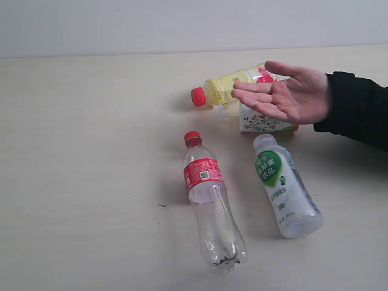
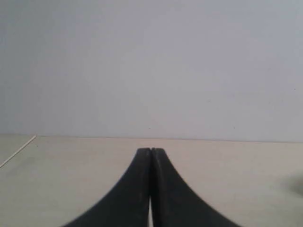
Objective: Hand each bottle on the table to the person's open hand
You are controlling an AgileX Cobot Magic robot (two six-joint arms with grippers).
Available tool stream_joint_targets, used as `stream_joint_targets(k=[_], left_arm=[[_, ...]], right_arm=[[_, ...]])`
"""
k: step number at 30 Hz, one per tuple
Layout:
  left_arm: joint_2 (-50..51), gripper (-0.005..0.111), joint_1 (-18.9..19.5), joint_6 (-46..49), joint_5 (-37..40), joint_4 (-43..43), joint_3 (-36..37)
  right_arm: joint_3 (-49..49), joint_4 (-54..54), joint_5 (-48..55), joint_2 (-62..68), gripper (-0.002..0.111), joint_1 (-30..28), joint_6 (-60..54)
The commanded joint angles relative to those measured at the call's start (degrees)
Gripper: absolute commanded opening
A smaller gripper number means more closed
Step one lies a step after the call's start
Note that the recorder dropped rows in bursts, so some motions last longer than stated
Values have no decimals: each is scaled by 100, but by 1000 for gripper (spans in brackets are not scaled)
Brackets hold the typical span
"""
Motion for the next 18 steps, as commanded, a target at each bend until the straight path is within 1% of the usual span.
stream_joint_targets(k=[1, 4, 9, 13, 16, 18], left_arm=[[-37, 0, 19, 22, -12, 32, -2], [-37, 0, 19, 22, -12, 32, -2], [-37, 0, 19, 22, -12, 32, -2], [-37, 0, 19, 22, -12, 32, -2], [-37, 0, 19, 22, -12, 32, -2], [-37, 0, 19, 22, -12, 32, -2]], right_arm=[[26, 388, -281, -34, 0, 16, 426], [26, 727, -324, -34, 0, 16, 786], [26, 630, -1022, -34, 0, 16, 619], [26, 699, -1240, -34, 0, 16, 665], [26, 1186, -1671, -34, 0, 16, 1115], [26, 1441, -1877, -34, 0, 16, 1683]])
